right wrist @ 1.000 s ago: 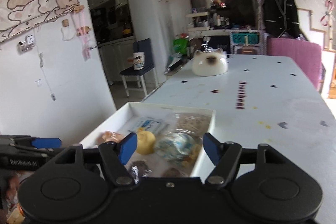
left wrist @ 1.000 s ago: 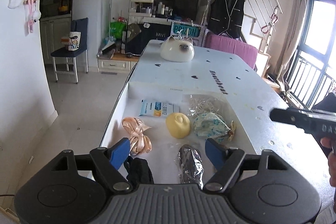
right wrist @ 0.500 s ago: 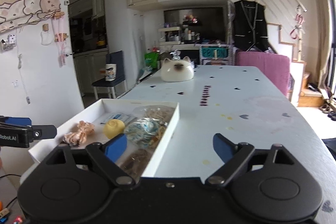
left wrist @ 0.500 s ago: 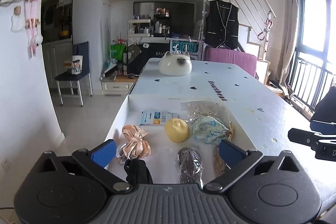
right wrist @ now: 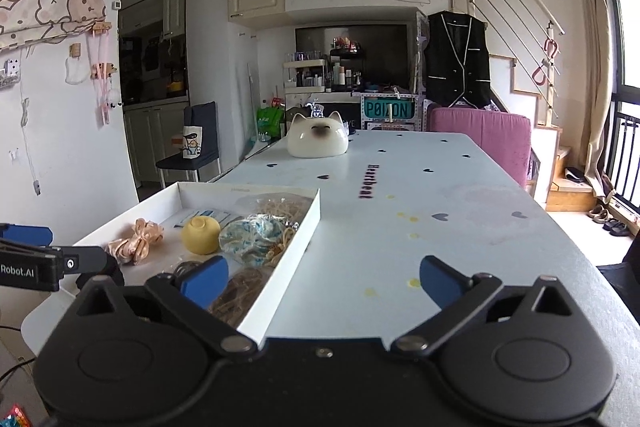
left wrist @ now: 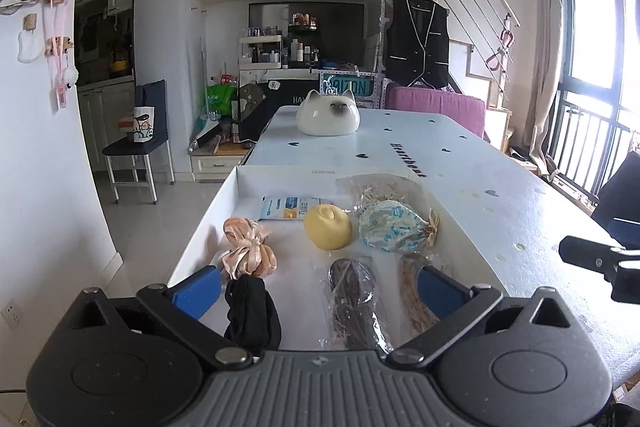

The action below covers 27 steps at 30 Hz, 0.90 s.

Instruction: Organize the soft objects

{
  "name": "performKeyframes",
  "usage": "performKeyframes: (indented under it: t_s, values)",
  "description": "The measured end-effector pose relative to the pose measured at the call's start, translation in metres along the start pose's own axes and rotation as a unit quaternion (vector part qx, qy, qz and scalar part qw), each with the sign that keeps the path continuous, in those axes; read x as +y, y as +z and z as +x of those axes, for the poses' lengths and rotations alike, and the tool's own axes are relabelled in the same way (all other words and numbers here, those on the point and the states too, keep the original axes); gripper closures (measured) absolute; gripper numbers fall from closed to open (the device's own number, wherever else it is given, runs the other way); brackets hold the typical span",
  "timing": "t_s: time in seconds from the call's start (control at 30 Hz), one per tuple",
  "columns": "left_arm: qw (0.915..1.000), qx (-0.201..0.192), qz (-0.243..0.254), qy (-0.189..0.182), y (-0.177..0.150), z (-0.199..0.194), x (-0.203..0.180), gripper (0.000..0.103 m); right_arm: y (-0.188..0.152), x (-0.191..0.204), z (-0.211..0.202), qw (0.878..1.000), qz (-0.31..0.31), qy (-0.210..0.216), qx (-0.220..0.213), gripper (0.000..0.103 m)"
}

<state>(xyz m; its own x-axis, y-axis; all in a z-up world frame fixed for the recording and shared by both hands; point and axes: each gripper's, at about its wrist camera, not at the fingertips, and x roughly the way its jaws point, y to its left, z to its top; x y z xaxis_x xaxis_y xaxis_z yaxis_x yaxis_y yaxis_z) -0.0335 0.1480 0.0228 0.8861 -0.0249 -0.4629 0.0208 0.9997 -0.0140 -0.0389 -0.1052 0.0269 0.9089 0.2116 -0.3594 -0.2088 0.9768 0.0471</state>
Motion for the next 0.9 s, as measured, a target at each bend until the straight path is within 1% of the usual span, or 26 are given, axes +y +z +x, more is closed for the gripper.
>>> performKeyframes:
  t_s: [0.23, 0.9]
  values:
    - [1.0000, -0.006, 0.005, -0.002, 0.0000, -0.0035, -0.0022, 0.000, -0.0033, 0.0002, -0.0024, 1.000, -0.001, -0.013, -0.001, 0.000]
    - [0.9999, -0.008, 0.011, -0.007, 0.0024, -0.0049, -0.0068, 0.000, -0.0037, -0.0061, -0.0076, 1.000, 0.006, -0.019, -0.002, 0.000]
